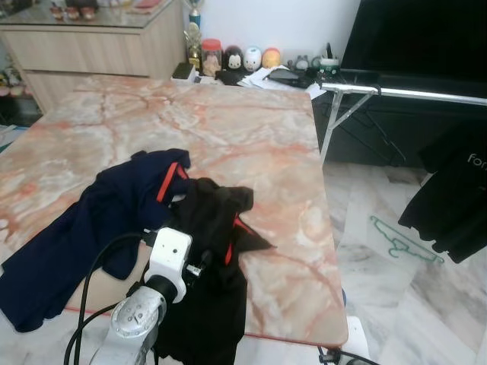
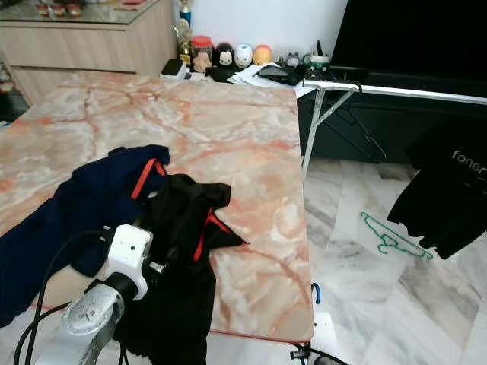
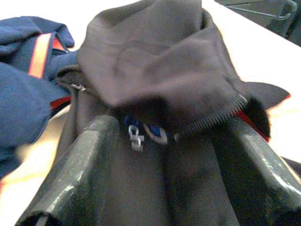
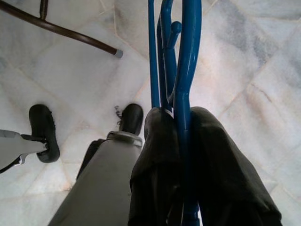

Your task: Hang hanger

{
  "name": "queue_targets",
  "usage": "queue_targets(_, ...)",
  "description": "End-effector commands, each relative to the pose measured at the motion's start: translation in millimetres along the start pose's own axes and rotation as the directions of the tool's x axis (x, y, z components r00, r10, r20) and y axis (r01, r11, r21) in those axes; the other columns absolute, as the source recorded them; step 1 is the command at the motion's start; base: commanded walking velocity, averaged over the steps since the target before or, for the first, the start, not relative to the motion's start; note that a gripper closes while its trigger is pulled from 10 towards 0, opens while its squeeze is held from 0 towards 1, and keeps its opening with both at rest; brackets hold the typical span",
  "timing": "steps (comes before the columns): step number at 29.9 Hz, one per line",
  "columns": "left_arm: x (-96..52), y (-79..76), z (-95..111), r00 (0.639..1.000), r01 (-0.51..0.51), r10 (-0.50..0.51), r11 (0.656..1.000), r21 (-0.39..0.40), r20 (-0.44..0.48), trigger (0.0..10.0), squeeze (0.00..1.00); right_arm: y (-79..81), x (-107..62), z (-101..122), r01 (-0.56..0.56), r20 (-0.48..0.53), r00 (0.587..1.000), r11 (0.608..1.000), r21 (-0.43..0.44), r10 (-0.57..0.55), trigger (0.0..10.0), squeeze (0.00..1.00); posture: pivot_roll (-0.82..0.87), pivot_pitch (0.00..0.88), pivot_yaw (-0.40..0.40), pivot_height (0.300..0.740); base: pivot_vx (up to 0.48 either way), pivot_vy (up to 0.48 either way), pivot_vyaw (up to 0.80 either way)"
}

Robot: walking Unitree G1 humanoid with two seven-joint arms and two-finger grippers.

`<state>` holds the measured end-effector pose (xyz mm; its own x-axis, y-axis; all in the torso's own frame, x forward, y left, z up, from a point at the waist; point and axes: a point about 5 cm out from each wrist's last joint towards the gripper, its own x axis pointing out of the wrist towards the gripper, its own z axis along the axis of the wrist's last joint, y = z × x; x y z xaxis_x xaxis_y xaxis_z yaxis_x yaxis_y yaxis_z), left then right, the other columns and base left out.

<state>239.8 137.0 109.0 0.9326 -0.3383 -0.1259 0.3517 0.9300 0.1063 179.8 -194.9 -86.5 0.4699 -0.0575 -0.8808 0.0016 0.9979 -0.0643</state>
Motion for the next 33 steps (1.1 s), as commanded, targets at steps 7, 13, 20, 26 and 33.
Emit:
queue_targets(7, 1.2, -1.7, 2.3, 1.0, 0.01, -0.011, 1.0, 0.003, 0.004, 10.0, 0.0, -3.0, -0.3, -0.4, 0.007, -0.001, 1.0, 1.0, 0.001, -0.007, 10.0, 0.0, 0.04, 0.0, -0.054, 0.74, -0.297, 0.0, 0.0)
queue_targets(13, 1.5, -1.4, 2.5, 1.0, 0.01, -0.01, 1.0, 0.004, 0.006, 10.0, 0.0, -3.1, -0.3, -0.3, 0.008, 0.0, 1.0, 1.0, 0.0, -0.008, 10.0, 0.0, 0.04, 0.0, -0.056, 0.74, -0.293, 0.0, 0.0)
queue_targets(20, 1.3, 0.8, 2.3, 1.0, 0.004, -0.004, 1.0, 0.007, 0.006, 10.0, 0.0, -3.3, -0.3, 0.2, 0.008, 0.002, 1.0, 1.0, 0.0, -0.008, 10.0, 0.0, 0.04, 0.0, -0.056, 0.74, -0.291, 0.0, 0.0)
queue_targets(26, 0.8, 7.1, 1.2, 1.0, -0.015, 0.015, 1.0, 0.024, 0.003, 10.0, 0.0, -3.2, -0.2, 0.3, 0.008, 0.002, 1.0, 1.0, 0.0, -0.008, 10.0, 0.0, 0.04, 0.0, -0.056, 0.74, -0.238, 0.0, 0.0)
queue_targets(33, -7.0, 52.0, -21.8, 0.966, -0.229, 0.24, 0.967, 0.112, -0.092, 10.0, 0.0, -2.9, -0.2, 0.5, 0.009, 0.003, 1.0, 1.0, 0.002, -0.009, 10.0, 0.0, 0.04, 0.0, -0.054, 0.74, 0.0, 0.0, 0.0)
